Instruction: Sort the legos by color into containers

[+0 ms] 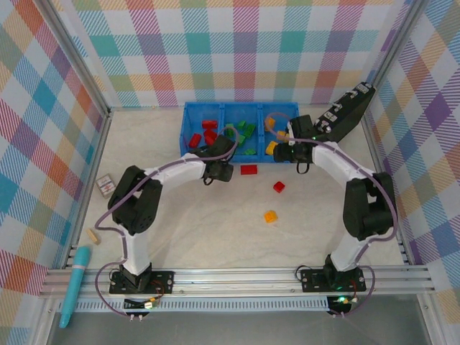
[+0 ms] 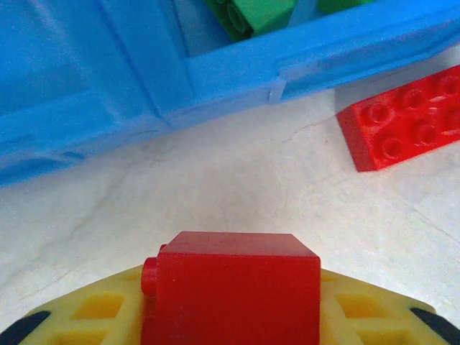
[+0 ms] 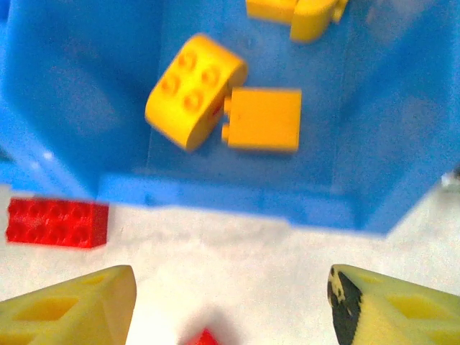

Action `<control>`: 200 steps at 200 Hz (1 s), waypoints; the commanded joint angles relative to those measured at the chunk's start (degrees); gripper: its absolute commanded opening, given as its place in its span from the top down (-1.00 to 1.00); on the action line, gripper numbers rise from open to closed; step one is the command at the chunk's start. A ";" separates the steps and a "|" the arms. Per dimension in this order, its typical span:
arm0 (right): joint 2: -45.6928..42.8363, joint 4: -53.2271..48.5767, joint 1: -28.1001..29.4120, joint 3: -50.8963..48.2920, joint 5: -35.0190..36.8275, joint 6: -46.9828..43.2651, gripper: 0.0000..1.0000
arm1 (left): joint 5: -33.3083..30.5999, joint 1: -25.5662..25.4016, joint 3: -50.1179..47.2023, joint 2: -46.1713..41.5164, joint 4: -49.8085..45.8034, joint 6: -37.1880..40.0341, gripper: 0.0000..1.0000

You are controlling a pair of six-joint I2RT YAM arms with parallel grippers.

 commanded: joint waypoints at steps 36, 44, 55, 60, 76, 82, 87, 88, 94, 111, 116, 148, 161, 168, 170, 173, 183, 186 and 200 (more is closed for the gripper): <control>-6.76 -4.25 6.67 -8.68 -6.56 12.65 -0.40 | -2.94 0.74 -0.39 -9.98 -3.81 4.97 0.43; -7.12 -4.42 8.16 -9.64 -7.03 13.19 -0.41 | -3.37 1.00 0.18 -10.42 -3.46 5.97 0.43; -7.43 -5.31 10.07 -10.43 -7.18 13.42 -0.41 | -3.49 1.65 1.29 -10.70 -2.70 7.20 0.43; -7.50 -6.11 10.97 -10.59 -6.80 13.55 -0.41 | -3.43 2.13 1.79 -10.75 -2.18 7.57 0.43; -8.05 -8.68 13.24 -11.37 -5.67 14.13 -0.41 | -3.43 3.90 4.13 -10.55 -0.68 8.11 0.44; -8.42 -9.40 13.95 -11.89 -5.47 14.60 -0.42 | -3.56 4.61 5.08 -10.22 0.00 8.22 0.44; -8.82 -9.92 14.53 -12.41 -5.30 15.11 -0.42 | -3.52 5.20 5.81 -9.99 0.69 8.39 0.44; -8.91 -10.02 14.64 -12.51 -5.27 15.17 -0.42 | -3.55 5.37 5.92 -9.92 0.89 8.42 0.44; -9.31 -10.47 15.25 -13.23 -5.25 15.91 -0.42 | -3.45 6.25 6.70 -9.80 1.73 8.54 0.44; -10.87 -11.79 17.11 -15.28 -5.03 18.27 -0.42 | -4.39 9.01 8.49 -8.83 2.93 8.29 0.44; -11.30 -12.14 17.68 -15.84 -4.83 18.78 -0.42 | -5.01 9.79 9.01 -8.41 3.01 8.28 0.44; -13.45 -11.90 20.90 -19.54 -4.50 22.32 -0.41 | -4.95 12.62 10.26 -3.97 5.82 8.23 0.44; -13.95 -11.91 22.04 -20.27 -3.60 23.14 -0.41 | -5.33 12.96 11.65 -1.35 5.90 8.56 0.45; -14.16 -12.11 22.48 -20.60 -3.11 23.51 -0.41 | -5.52 13.09 12.19 -0.17 6.15 8.60 0.46; -14.22 -12.19 22.64 -20.64 -2.95 23.61 -0.40 | -5.58 13.16 12.31 0.23 6.24 8.61 0.46; -14.30 -12.26 22.80 -20.87 -2.77 23.83 -0.40 | -5.57 13.30 12.47 0.67 6.53 8.54 0.46; -14.77 -12.24 23.22 -21.51 -2.27 24.60 -0.39 | -5.59 13.68 12.94 1.90 7.30 8.60 0.46; -14.98 -12.21 23.39 -21.69 -2.18 24.78 -0.39 | -5.60 13.83 13.11 2.30 7.52 8.61 0.46; -15.62 -11.79 23.91 -22.78 -1.66 25.79 -0.37 | -4.54 14.94 14.10 3.91 8.30 8.57 0.46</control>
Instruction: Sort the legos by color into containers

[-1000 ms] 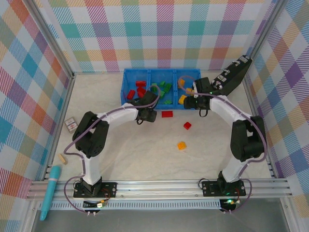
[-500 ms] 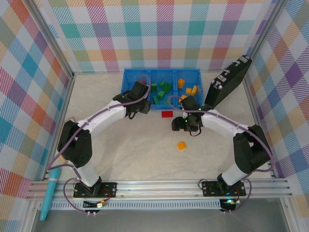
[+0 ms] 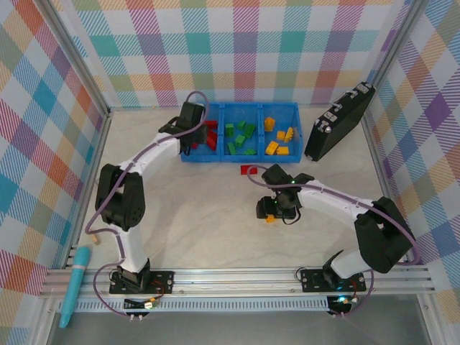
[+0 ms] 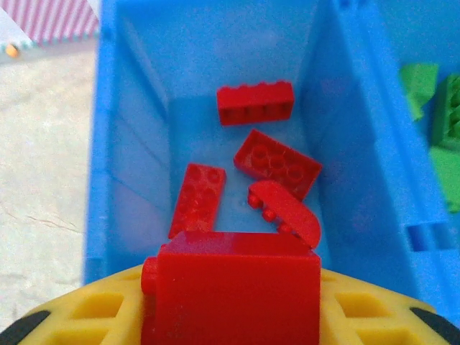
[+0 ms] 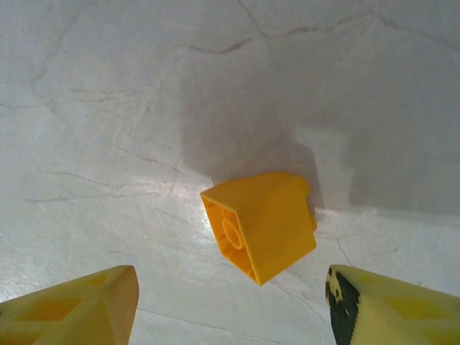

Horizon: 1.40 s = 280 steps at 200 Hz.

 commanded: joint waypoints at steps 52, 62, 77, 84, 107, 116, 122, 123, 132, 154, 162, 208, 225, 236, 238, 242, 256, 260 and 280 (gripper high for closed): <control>-1.39 0.79 2.57 -3.82 3.58 3.73 -0.34 | 6.59 4.46 7.67 8.62 1.62 0.39 0.41; -0.71 1.27 2.56 -3.81 3.84 3.41 -0.34 | 7.48 4.49 8.93 9.69 0.13 0.37 0.35; 0.54 1.84 2.57 -3.67 4.21 3.24 -0.33 | 8.33 4.49 9.16 10.41 0.02 0.02 0.19; 1.07 2.08 2.55 -3.55 4.30 3.20 -0.32 | 8.61 4.49 9.23 10.52 -0.12 0.00 0.07; 2.51 2.53 2.60 -2.82 4.64 2.30 -0.31 | 8.14 4.49 9.25 9.99 -0.54 -0.02 -0.32; 3.01 2.57 2.61 -2.54 4.80 1.90 -0.30 | 8.29 4.49 8.99 9.45 -0.38 -0.03 -0.39; 3.39 2.57 2.57 -2.28 4.91 1.65 -0.30 | 8.36 4.48 8.82 9.09 -0.23 -0.11 -0.43; 3.49 2.57 2.57 -2.16 4.91 1.58 -0.30 | 8.42 4.48 8.82 9.03 -0.19 -0.12 -0.43; 4.12 2.49 2.63 -1.82 5.10 1.13 -0.30 | 8.67 4.46 8.72 8.47 -0.14 -0.14 -0.45; 5.39 2.55 2.57 -1.37 5.13 0.50 -0.27 | 9.43 4.40 8.81 6.61 -0.32 -0.39 -0.48; 5.76 2.69 2.58 -1.43 5.19 0.54 -0.24 | 9.85 4.40 8.81 5.64 -0.43 -0.55 -0.48; 7.32 4.65 2.57 -1.88 5.17 -0.23 -0.08 | 12.44 4.05 8.10 -0.25 0.31 -0.66 -0.50; 7.94 5.12 2.58 -1.36 5.34 -1.07 -0.06 | 12.55 3.87 7.97 -1.33 -0.09 -0.44 -0.50; 8.24 5.13 2.61 -0.99 5.57 -1.69 -0.06 | 12.58 3.78 7.95 -2.01 -0.69 -0.33 -0.50; 8.27 5.15 2.58 -1.00 5.65 -1.84 -0.06 | 12.65 3.74 7.94 -2.15 -0.81 -0.31 -0.50; 8.32 5.19 2.56 -0.90 5.76 -2.06 -0.06 | 12.68 3.70 7.78 -2.41 -0.96 -0.33 -0.50; 8.43 5.23 2.57 -0.81 6.13 -2.77 -0.06 | 12.79 3.52 7.17 -3.53 -1.44 -0.26 -0.50; 8.45 5.29 2.57 -0.76 6.22 -3.06 -0.06 | 12.77 3.52 6.89 -3.92 -1.54 -0.23 -0.50; 8.62 5.25 2.57 -0.72 6.74 -3.79 -0.10 | 12.78 3.26 5.77 -6.02 -2.23 -0.27 -0.50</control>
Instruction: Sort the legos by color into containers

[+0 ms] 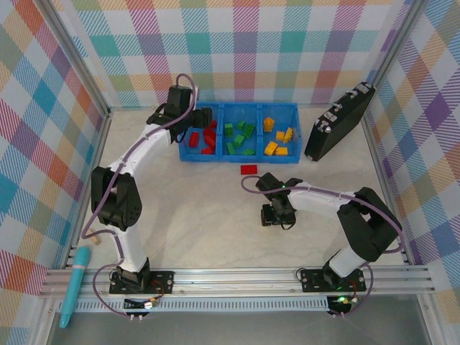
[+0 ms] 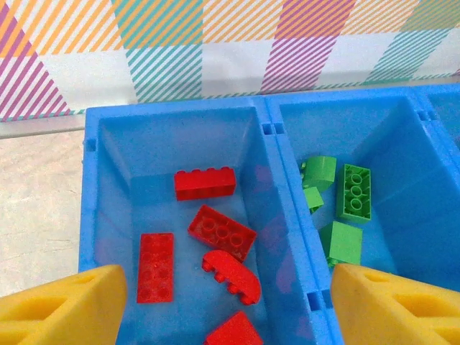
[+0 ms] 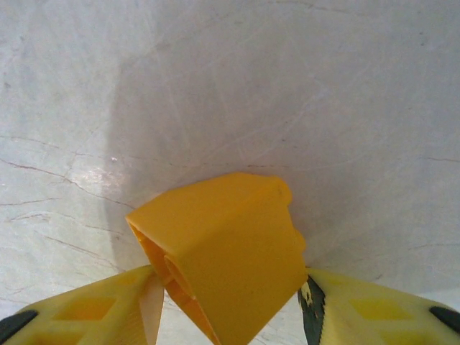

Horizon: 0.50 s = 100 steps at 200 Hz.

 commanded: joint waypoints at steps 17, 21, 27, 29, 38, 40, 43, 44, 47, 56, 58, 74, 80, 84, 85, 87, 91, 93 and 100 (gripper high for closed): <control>1.69 3.82 0.23 0.85 1.55 -2.85 -0.13 | 0.77 -0.64 -2.53 -5.19 -3.05 0.26 -0.50; 1.73 3.85 0.23 0.88 1.70 -3.01 -0.13 | 0.81 -0.64 -2.62 -5.58 -3.27 0.29 -0.50; 1.75 3.81 0.23 1.00 1.94 -3.18 -0.15 | 0.72 -0.71 -2.62 -6.11 -3.73 0.43 -0.50; 1.74 3.82 0.23 1.09 2.02 -3.25 -0.15 | 0.74 -0.72 -2.62 -6.30 -3.85 0.49 -0.50; 1.80 3.78 0.21 1.26 2.30 -3.53 -0.17 | 0.74 -0.72 -2.53 -7.04 -4.56 0.64 -0.50; 1.82 3.79 0.22 1.29 2.33 -3.67 -0.17 | 0.74 -0.72 -2.53 -7.19 -4.70 0.70 -0.50; 1.82 3.79 0.23 1.36 2.41 -3.79 -0.17 | 0.74 -0.80 -2.53 -7.58 -4.95 0.74 -0.50; 1.87 3.79 0.23 1.42 2.42 -3.81 -0.17 | 0.74 -0.81 -2.53 -7.69 -5.00 0.75 -0.50; 1.88 3.75 0.23 1.49 2.48 -3.97 -0.17 | 0.79 -0.82 -2.53 -7.90 -5.18 0.75 -0.50; 2.08 3.67 0.19 1.80 2.74 -4.35 -0.18 | 0.89 -0.91 -2.53 -8.88 -5.71 0.91 -0.51; 2.09 3.67 0.20 1.86 2.71 -4.40 -0.18 | 0.91 -0.90 -2.60 -9.16 -5.82 0.90 -0.51; 2.49 3.77 0.23 2.29 2.96 -4.91 -0.18 | 1.10 -1.07 -2.77 -11.01 -6.73 1.16 -0.51; 2.54 3.86 0.23 2.45 2.98 -5.13 -0.19 | 1.10 -1.15 -2.86 -11.67 -7.04 1.29 -0.51; 2.62 3.88 0.20 2.50 3.01 -5.16 -0.19 | 1.10 -1.16 -2.88 -12.10 -7.37 1.40 -0.51; 2.62 3.88 0.21 2.56 3.03 -5.20 -0.19 | 1.10 -1.21 -2.88 -12.19 -7.43 1.42 -0.51; 2.75 3.88 0.23 2.54 3.04 -5.23 -0.19 | 1.01 -1.24 -2.88 -12.43 -7.55 1.44 -0.51; 2.76 3.83 0.23 2.65 3.05 -5.33 -0.19 | 1.01 -1.25 -2.95 -12.98 -7.79 1.60 -0.51; 2.72 3.87 0.23 2.71 3.07 -5.44 -0.19 | 0.94 -1.32 -2.97 -13.16 -7.90 1.64 -0.51; 2.75 3.95 0.23 2.82 3.15 -5.57 -0.18 | 0.80 -1.34 -3.14 -13.89 -8.19 1.85 -0.52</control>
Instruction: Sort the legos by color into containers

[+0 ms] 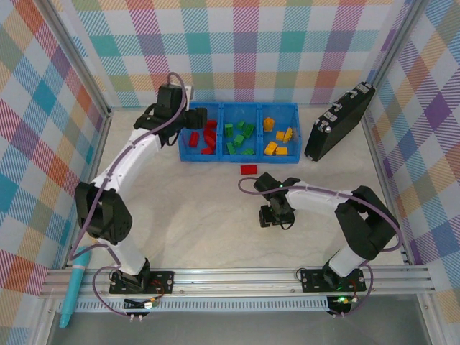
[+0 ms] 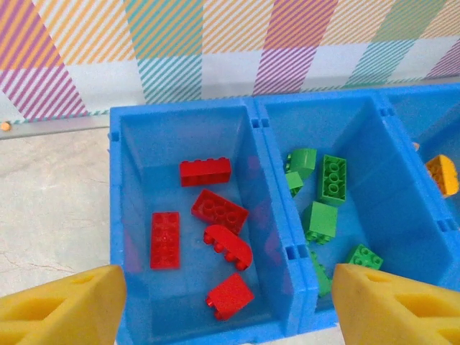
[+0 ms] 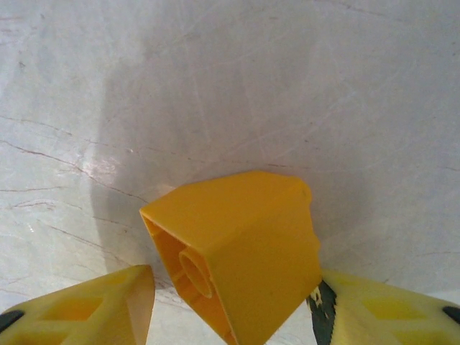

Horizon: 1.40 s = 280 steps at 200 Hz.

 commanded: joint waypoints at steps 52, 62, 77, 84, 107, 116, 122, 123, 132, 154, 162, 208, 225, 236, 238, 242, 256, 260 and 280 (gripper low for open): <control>0.37 2.96 -0.10 2.64 4.01 -3.12 -0.18 | -0.09 -0.77 -1.84 -8.28 -3.72 2.13 -0.54; -0.16 2.43 -0.14 2.89 4.46 -3.09 -0.18 | -0.27 -0.77 -2.01 -8.61 -3.71 2.17 -0.54; -0.60 1.74 -0.10 3.09 4.74 -3.16 -0.19 | -0.18 -0.77 -2.19 -8.92 -3.71 2.16 -0.54; -0.65 1.75 -0.10 3.04 4.83 -3.12 -0.19 | -0.10 -0.77 -2.20 -9.01 -3.75 2.16 -0.54; -0.07 1.91 -0.10 2.92 4.67 -3.12 -0.19 | 0.02 -0.73 -2.19 -9.19 -3.75 2.18 -0.55; 0.15 1.98 -0.10 2.92 4.41 -3.15 -0.19 | 0.09 -0.77 -2.11 -9.27 -3.88 2.29 -0.55; 0.30 2.01 -0.10 2.92 4.24 -3.10 -0.19 | 0.04 -0.77 -2.10 -9.36 -3.99 2.32 -0.55; 0.36 2.01 -0.10 2.96 4.23 -3.14 -0.19 | 0.02 -0.77 -2.10 -9.36 -3.98 2.31 -0.55; 0.41 2.00 -0.10 2.92 4.09 -3.17 -0.19 | -0.01 -0.77 -2.11 -9.62 -4.06 2.47 -0.55; 0.82 2.09 -0.10 2.83 3.95 -3.60 -0.18 | -0.45 -0.77 -2.11 -9.98 -4.28 2.71 -0.56; 1.16 2.03 -0.10 2.82 3.80 -3.78 -0.16 | -0.45 -0.75 -2.02 -10.13 -4.30 2.76 -0.56; 2.81 2.18 -0.10 2.49 2.69 -4.33 0.03 | -1.12 -0.76 -1.49 -11.15 -5.36 3.32 -0.57; 3.43 1.96 -0.11 2.56 2.38 -4.73 0.13 | -1.61 -0.77 -1.34 -12.09 -6.05 3.65 -0.57; 3.81 1.73 -0.14 2.73 2.37 -5.18 0.21 | -2.08 -0.77 -1.25 -12.88 -6.80 3.88 -0.58; 3.87 1.67 -0.13 2.80 2.42 -5.23 0.23 | -2.10 -0.77 -1.28 -12.99 -7.01 3.93 -0.58; 3.90 1.51 -0.10 2.97 2.52 -5.44 0.25 | -2.28 -0.77 -1.31 -13.32 -7.23 3.98 -0.58; 3.75 0.35 -0.16 4.16 2.85 -6.36 0.33 | -2.39 -0.77 -1.32 -14.63 -8.92 4.23 -0.59; 3.54 -0.18 -0.23 4.78 3.04 -6.81 0.34 | -2.38 -0.77 -1.27 -15.03 -9.60 4.32 -0.59; 0.85 -3.29 -1.89 8.50 4.13 -8.94 0.38 | -2.75 -0.77 -1.55 -17.84 -13.31 4.97 -0.59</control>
